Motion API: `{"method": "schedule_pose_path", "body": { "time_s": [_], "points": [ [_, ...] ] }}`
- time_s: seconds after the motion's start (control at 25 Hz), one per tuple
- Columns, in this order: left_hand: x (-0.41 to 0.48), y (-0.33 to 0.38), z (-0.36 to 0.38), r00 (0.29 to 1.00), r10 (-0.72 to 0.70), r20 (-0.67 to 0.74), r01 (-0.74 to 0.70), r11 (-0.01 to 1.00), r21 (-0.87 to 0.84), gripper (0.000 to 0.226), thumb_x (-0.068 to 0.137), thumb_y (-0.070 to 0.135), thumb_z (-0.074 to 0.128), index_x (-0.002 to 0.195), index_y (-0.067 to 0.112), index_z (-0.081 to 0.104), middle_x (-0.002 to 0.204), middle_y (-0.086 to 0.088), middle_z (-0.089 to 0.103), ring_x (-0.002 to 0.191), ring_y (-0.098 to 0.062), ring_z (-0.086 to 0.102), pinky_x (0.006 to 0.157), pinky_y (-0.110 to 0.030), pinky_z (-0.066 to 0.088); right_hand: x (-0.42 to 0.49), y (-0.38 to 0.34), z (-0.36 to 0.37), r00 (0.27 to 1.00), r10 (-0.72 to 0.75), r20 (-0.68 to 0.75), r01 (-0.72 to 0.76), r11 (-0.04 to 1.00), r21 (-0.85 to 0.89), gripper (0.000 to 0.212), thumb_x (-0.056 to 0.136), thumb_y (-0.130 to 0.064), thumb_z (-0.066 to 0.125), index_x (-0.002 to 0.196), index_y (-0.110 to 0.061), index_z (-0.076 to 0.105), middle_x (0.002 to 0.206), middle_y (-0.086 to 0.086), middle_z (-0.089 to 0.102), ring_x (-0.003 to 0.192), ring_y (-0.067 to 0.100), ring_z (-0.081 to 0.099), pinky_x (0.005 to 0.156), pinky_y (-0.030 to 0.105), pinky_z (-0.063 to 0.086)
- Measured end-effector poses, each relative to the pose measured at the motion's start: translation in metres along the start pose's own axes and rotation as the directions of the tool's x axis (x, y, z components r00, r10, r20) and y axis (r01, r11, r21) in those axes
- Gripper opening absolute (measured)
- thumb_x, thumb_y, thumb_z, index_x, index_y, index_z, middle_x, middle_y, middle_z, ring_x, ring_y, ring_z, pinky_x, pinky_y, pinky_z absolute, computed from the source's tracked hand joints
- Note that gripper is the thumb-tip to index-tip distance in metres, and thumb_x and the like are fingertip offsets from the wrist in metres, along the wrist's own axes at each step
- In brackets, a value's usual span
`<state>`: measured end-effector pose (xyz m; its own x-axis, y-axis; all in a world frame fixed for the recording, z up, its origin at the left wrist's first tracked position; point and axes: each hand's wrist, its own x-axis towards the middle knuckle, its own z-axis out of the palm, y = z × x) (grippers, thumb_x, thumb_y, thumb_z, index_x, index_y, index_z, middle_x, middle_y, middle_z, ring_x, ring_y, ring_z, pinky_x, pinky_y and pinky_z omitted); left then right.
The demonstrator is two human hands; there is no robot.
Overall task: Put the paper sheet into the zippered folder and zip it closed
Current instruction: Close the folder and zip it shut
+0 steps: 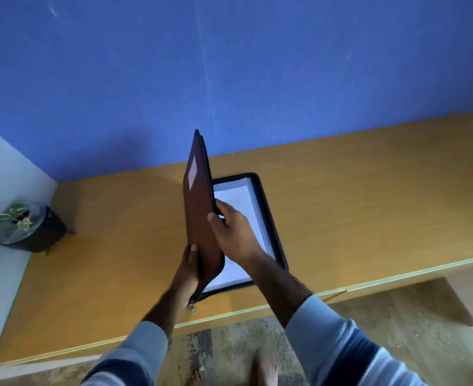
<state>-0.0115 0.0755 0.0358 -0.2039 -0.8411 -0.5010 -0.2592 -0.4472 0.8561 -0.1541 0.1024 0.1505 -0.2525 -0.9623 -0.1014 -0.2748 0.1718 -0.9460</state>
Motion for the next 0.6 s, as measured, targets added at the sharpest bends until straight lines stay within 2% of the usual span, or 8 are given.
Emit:
{"method": "schedule_pose_path", "body": {
  "time_s": [0.08,0.16,0.24,0.32,0.36,0.44,0.52,0.6],
  "points": [
    [0.003,-0.006,0.003,0.998,0.069,-0.001,-0.068,0.984,0.165,0.051,0.109,0.042,0.029,0.154,0.020,0.036,0.147,-0.008,0.053,0.132,-0.024,0.054,0.099,-0.029,0.042,0.002,0.014,-0.019,0.999,0.020,-0.032,-0.022,0.997,-0.074,0.033,0.105,-0.018,0.042,0.133,-0.015,0.060,0.116,0.004,0.070,0.097,0.021,0.067,0.082,0.036,0.056],
    [0.005,-0.008,0.009,0.991,0.132,0.002,-0.128,0.957,0.262,0.051,0.109,0.039,0.034,0.156,0.020,0.032,0.152,-0.005,0.047,0.136,-0.025,0.048,0.099,-0.027,0.038,0.005,0.035,-0.037,0.995,0.076,-0.065,-0.085,0.985,-0.150,0.029,0.106,-0.016,0.040,0.124,-0.012,0.062,0.103,0.005,0.069,0.085,0.020,0.064,0.067,0.033,0.050],
    [0.009,-0.012,0.012,0.986,0.167,-0.001,-0.156,0.922,0.356,0.051,0.108,0.032,0.040,0.156,0.016,0.030,0.154,-0.007,0.043,0.140,-0.027,0.044,0.105,-0.031,0.039,0.006,0.061,-0.052,0.977,0.181,-0.113,-0.200,0.961,-0.193,0.021,0.105,-0.015,0.041,0.112,-0.012,0.060,0.089,0.001,0.062,0.072,0.015,0.057,0.058,0.030,0.042],
    [0.013,-0.017,0.011,0.989,0.147,0.002,-0.129,0.864,0.486,0.059,0.107,0.030,0.046,0.158,0.011,0.025,0.160,-0.011,0.035,0.147,-0.029,0.035,0.118,-0.041,0.034,0.007,0.090,-0.064,0.945,0.284,-0.166,-0.314,0.928,-0.202,0.013,0.105,-0.015,0.044,0.103,-0.013,0.056,0.087,0.002,0.057,0.072,0.019,0.053,0.062,0.030,0.038],
    [0.013,-0.020,0.011,0.993,0.117,-0.010,-0.093,0.834,0.544,0.065,0.106,0.031,0.048,0.160,0.009,0.020,0.163,-0.011,0.029,0.150,-0.029,0.029,0.121,-0.042,0.029,0.007,0.103,-0.068,0.928,0.327,-0.181,-0.361,0.909,-0.210,0.012,0.104,-0.015,0.046,0.105,-0.009,0.057,0.094,0.007,0.060,0.079,0.025,0.054,0.068,0.029,0.037],
    [0.015,-0.024,0.010,0.995,0.087,-0.040,-0.046,0.801,0.597,0.074,0.103,0.031,0.054,0.161,0.009,0.014,0.167,-0.010,0.020,0.153,-0.028,0.023,0.123,-0.040,0.025,0.008,0.127,-0.073,0.901,0.387,-0.197,-0.427,0.874,-0.231,0.024,0.102,-0.017,0.052,0.119,-0.003,0.062,0.114,0.015,0.066,0.097,0.033,0.059,0.074,0.030,0.038],
    [0.016,-0.028,0.010,0.993,0.111,-0.048,-0.058,0.789,0.611,0.077,0.101,0.028,0.059,0.161,0.012,0.014,0.167,-0.010,0.021,0.153,-0.028,0.023,0.122,-0.042,0.026,0.008,0.145,-0.074,0.888,0.408,-0.212,-0.454,0.854,-0.256,0.027,0.099,-0.017,0.055,0.121,-0.004,0.065,0.119,0.017,0.067,0.106,0.036,0.061,0.078,0.034,0.047],
    [0.017,-0.032,0.011,0.989,0.143,-0.050,-0.079,0.770,0.633,0.078,0.099,0.026,0.063,0.161,0.013,0.017,0.166,-0.010,0.023,0.152,-0.028,0.026,0.121,-0.043,0.029,0.006,0.159,-0.073,0.877,0.425,-0.224,-0.476,0.828,-0.296,0.030,0.098,-0.018,0.058,0.123,-0.005,0.065,0.123,0.019,0.064,0.111,0.038,0.060,0.089,0.043,0.053]
  ]
}}
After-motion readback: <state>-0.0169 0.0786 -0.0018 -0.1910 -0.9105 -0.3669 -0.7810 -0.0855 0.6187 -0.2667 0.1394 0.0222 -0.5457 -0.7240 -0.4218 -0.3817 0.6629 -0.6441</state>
